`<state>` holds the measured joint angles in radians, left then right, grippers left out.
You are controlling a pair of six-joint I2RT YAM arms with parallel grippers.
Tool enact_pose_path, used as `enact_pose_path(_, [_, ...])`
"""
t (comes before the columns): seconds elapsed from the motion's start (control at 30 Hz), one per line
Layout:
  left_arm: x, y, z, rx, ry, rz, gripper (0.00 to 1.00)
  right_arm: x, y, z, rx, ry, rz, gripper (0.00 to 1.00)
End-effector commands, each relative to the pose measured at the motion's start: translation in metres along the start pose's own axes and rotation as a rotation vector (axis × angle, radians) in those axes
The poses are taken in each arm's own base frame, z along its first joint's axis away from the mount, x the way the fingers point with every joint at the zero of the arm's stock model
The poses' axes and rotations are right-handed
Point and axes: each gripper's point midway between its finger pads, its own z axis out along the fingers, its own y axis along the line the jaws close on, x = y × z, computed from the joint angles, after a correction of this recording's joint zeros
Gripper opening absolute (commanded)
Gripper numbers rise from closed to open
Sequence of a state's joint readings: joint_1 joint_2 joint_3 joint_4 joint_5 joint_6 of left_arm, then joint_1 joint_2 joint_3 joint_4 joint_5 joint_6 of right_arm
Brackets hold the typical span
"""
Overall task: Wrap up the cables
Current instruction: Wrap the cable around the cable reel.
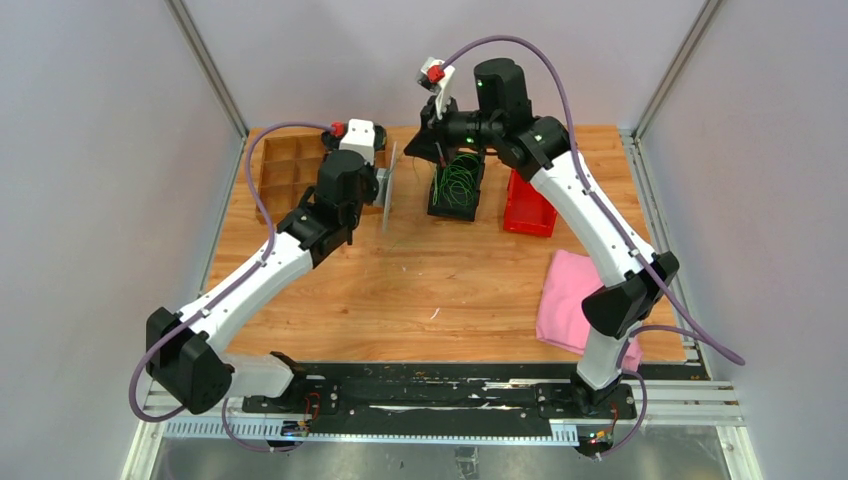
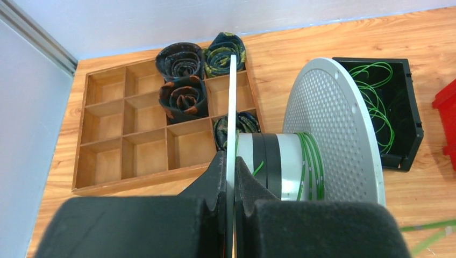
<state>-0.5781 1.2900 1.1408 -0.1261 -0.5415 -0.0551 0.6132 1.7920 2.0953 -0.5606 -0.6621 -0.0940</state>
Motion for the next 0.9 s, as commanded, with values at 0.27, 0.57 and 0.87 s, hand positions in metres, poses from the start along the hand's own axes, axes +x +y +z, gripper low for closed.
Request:
enact_pose_path(0.27, [-0.012, -0.001, -0.013, 0.051, -0.046, -0.013, 0.00, -0.020, -0.045, -0.007, 0.185, -0.008, -0.214, 0.01])
enact_pose_path(0.57, [-0.008, -0.011, -0.017, 0.113, -0.039, -0.007, 0.00, -0.017, -0.063, 0.007, 0.210, 0.005, -0.276, 0.00])
enact_pose_path(0.87, [-0.007, -0.020, -0.024, 0.182, -0.038, -0.029, 0.00, -0.002, -0.094, 0.020, 0.293, 0.058, -0.364, 0.01])
